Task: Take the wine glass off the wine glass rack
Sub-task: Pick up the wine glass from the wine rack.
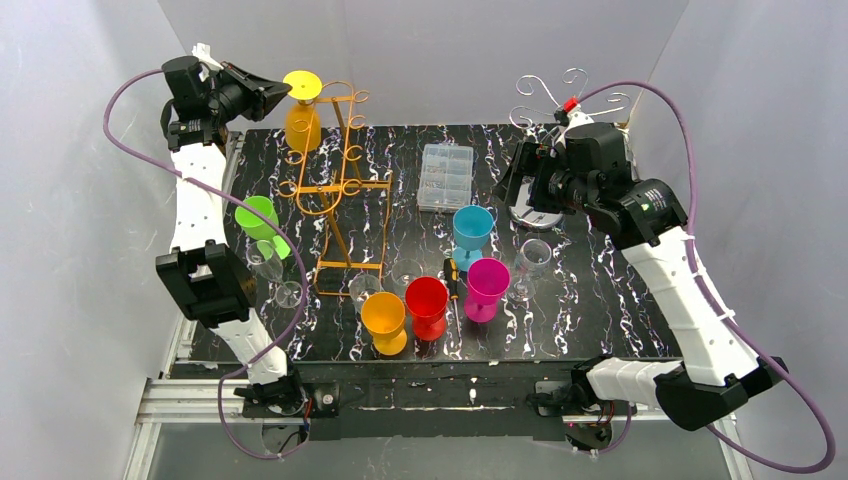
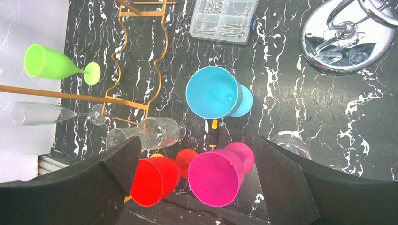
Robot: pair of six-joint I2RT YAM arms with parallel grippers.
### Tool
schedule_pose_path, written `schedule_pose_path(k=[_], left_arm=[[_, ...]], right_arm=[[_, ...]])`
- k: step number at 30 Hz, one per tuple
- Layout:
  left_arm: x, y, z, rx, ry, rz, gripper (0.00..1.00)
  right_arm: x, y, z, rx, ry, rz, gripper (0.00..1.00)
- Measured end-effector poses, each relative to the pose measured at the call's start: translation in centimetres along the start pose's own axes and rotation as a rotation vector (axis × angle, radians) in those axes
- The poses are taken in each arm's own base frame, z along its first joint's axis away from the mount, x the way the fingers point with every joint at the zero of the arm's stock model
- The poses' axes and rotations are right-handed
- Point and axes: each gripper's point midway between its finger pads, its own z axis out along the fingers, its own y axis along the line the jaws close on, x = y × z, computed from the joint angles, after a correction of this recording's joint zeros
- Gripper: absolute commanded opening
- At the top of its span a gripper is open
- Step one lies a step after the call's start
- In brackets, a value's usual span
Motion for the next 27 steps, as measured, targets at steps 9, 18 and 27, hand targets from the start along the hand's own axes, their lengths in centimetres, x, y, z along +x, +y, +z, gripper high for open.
schedule_pose_path(k=[9, 18, 27], left_arm=[[-0.1, 0.2, 0.0, -0.007, -0.004, 0.001, 0.00], [-0.3, 0.9, -0.3, -0.036, -0.009, -0.007, 0.00], [-1.1, 1.4, -0.8, -0.053, -0.035, -0.002, 0.00]], right_arm=[[-0.1, 0.1, -0.3, -0.005, -0.005, 0.000, 0.98], [-0.1, 0.1, -0.6, -0.010, -0.012, 0.000, 0.98], [-0.2, 0.1, -0.6, -0.010, -0.013, 0.000, 0.98]])
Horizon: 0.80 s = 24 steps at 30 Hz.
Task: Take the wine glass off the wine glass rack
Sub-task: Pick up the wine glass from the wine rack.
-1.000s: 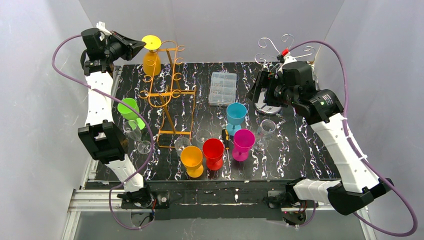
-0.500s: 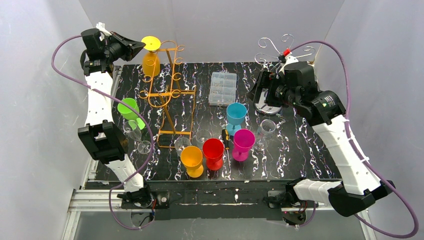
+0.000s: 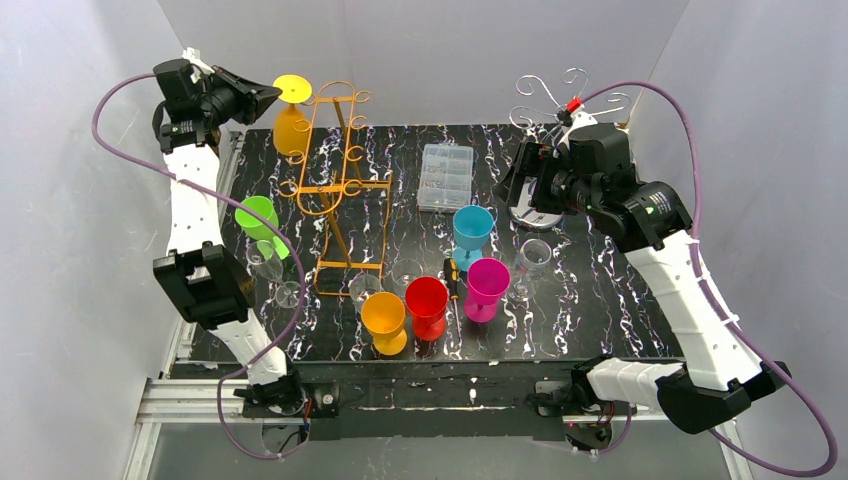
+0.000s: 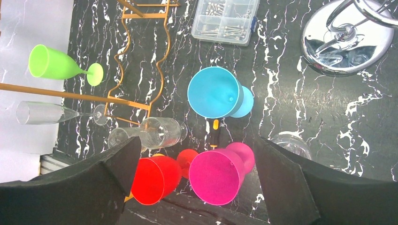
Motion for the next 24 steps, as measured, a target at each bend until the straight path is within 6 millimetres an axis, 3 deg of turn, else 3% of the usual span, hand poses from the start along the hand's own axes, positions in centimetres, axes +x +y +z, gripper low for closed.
schedule_pose_path(k=[5, 12, 18, 24], left_arm=[[-0.3, -0.8, -0.7, -0.013, -0.007, 0.042, 0.00], [-1.6, -4.0, -3.1, -0.003, -0.072, 0.172, 0.00], [-2.6, -7.9, -5.7, 0.036, -0.142, 0.258, 0.00], [-2.6, -13.3, -9.4, 0.142, -0.212, 0.305, 0.00]], right_arm=[[0.0, 0.0, 0.0, 0.000, 0.000, 0.000, 0.98], [-0.1, 0.4, -0.1, -0.019, 0.000, 0.000, 0.98], [-2.0, 1.9, -0.8, -0.075, -0.062, 0.002, 0.99], [-4.5, 3.7, -1.3, -0.148, -0.153, 0.015, 0.98]])
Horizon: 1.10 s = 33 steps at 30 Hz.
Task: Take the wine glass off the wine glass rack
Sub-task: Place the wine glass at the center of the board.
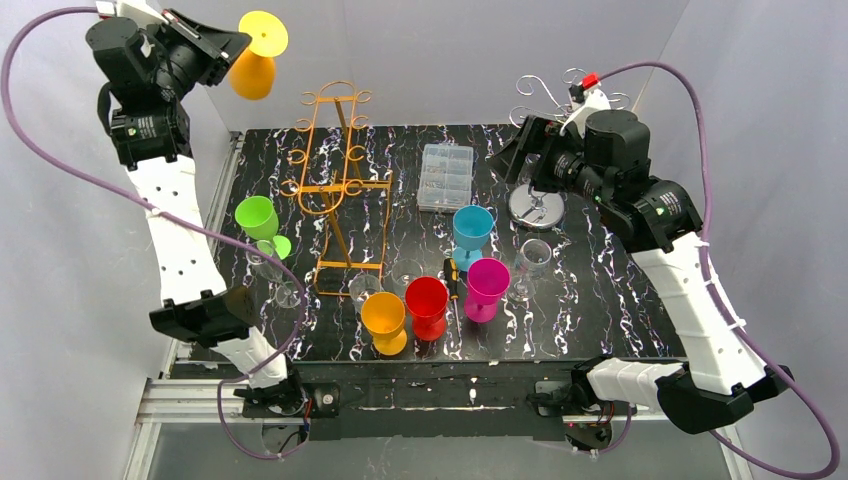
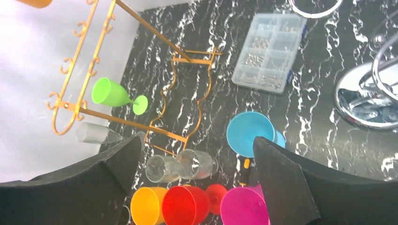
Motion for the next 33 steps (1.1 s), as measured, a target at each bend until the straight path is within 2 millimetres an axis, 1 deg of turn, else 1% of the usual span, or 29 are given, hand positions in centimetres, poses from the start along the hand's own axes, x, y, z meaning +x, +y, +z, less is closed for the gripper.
schedule_pose_path(k=[5, 7, 8, 11, 12, 13, 15, 17, 18, 19, 22, 24, 26, 27, 29, 31, 33], left_arm=[[-1.0, -5.4, -2.6, 0.114, -0.051, 0.010, 0.00], [-0.4, -7.9, -3.2, 0.173, -0.050, 0.009, 0.00], [-0.1, -8.8, -3.3, 0.196, -0.044, 0.008, 0.00], [2.3, -12.1, -3.1, 0.282, 0.013, -0.019, 0.00], [3.8, -13.6, -3.0, 0.319, 0.051, -0.043, 0.00], [4.2, -14.0, -3.0, 0.329, 0.063, -0.049, 0.00], [6.2, -16.1, -2.8, 0.379, 0.120, -0.091, 0.00], [7.5, -17.7, -2.6, 0.423, 0.160, -0.135, 0.00], [7.8, -18.3, -2.6, 0.442, 0.172, -0.157, 0.00], [8.2, -19.2, -2.3, 0.479, 0.195, -0.214, 0.00], [8.5, -19.6, -1.8, 0.505, 0.214, -0.286, 0.00], [9.0, -19.8, -1.2, 0.511, 0.237, -0.348, 0.00], [9.8, -20.1, -0.6, 0.518, 0.268, -0.402, 0.00], [10.2, -20.4, -0.5, 0.523, 0.283, -0.422, 0.00], [11.3, -21.2, -0.3, 0.533, 0.323, -0.472, 0.00], [12.0, -21.8, -0.4, 0.541, 0.351, -0.508, 0.00], [12.4, -22.7, -0.8, 0.558, 0.376, -0.542, 0.00]], right_arm=[[-1.7, 1.5, 0.2, -0.065, -0.064, 0.015, 0.98], [-2.5, 2.3, 0.4, -0.097, -0.090, 0.024, 0.98], [-2.7, 2.6, 0.5, -0.109, -0.098, 0.024, 0.98], [-3.6, 3.4, 1.2, -0.140, -0.120, 0.027, 0.98], [-3.9, 3.6, 1.5, -0.149, -0.127, 0.026, 0.98], [-4.0, 3.7, 1.7, -0.152, -0.130, 0.026, 0.98], [-4.3, 3.9, 2.1, -0.161, -0.140, 0.020, 0.98], [-4.8, 4.1, 2.3, -0.169, -0.151, 0.012, 0.98], [-5.3, 4.3, 2.3, -0.177, -0.161, 0.007, 0.98], [-5.9, 4.5, 2.3, -0.186, -0.174, 0.003, 0.98], [-8.2, 5.1, 1.9, -0.240, -0.236, -0.010, 0.98], [-9.3, 5.3, 1.5, -0.278, -0.265, -0.014, 0.98], [-10.9, 6.0, 1.0, -0.359, -0.303, -0.006, 0.98], [-11.4, 6.1, 0.9, -0.378, -0.314, -0.005, 0.98], [-12.9, 6.6, 0.4, -0.468, -0.354, 0.008, 0.99], [-13.8, 6.5, 0.1, -0.550, -0.376, 0.029, 0.98], [-14.5, 5.8, 0.2, -0.610, -0.386, 0.058, 0.98]])
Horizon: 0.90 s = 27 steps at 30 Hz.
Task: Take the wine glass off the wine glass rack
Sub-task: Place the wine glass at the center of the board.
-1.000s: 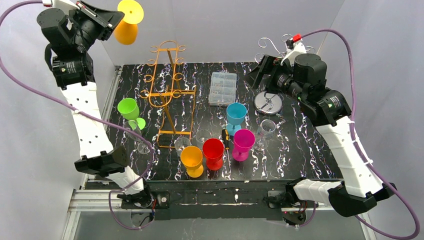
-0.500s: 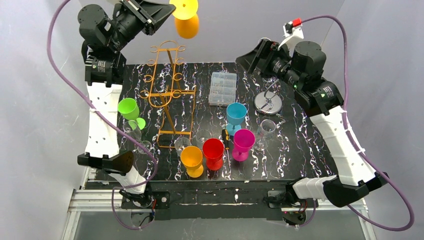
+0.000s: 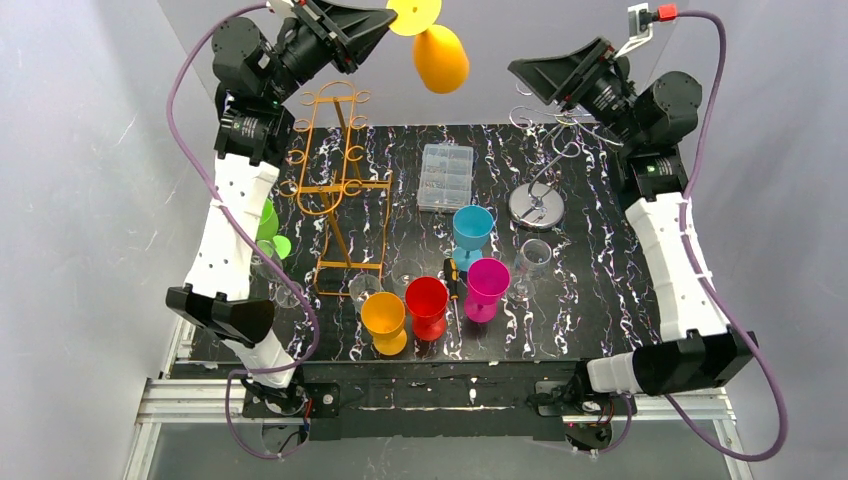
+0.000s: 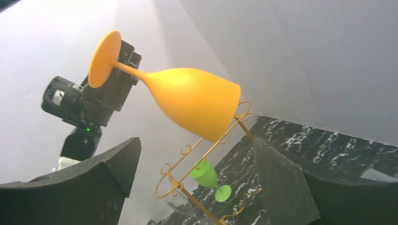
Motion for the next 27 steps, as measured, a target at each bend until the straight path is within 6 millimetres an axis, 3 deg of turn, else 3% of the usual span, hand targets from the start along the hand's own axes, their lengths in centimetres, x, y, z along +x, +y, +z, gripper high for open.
schedule_pose_path(k=[4, 7, 19, 27], left_arm=[[1.2, -1.1, 0.5, 0.050, 0.029, -0.072, 0.00], [1.9, -1.8, 1.0, 0.082, 0.050, -0.128, 0.00], [2.8, -1.2, 3.5, 0.127, 0.100, -0.275, 0.00], [2.7, -2.4, 3.5, 0.179, 0.110, -0.300, 0.00]], right_arm=[[-0.6, -1.5, 0.0, -0.082, -0.014, 0.090, 0.98], [0.1, -1.8, 0.1, -0.129, 0.005, 0.156, 0.98], [-0.4, 1.3, -0.8, -0.274, -0.003, 0.201, 0.95], [-1.2, 2.6, -1.3, -0.335, -0.026, 0.219, 0.94]])
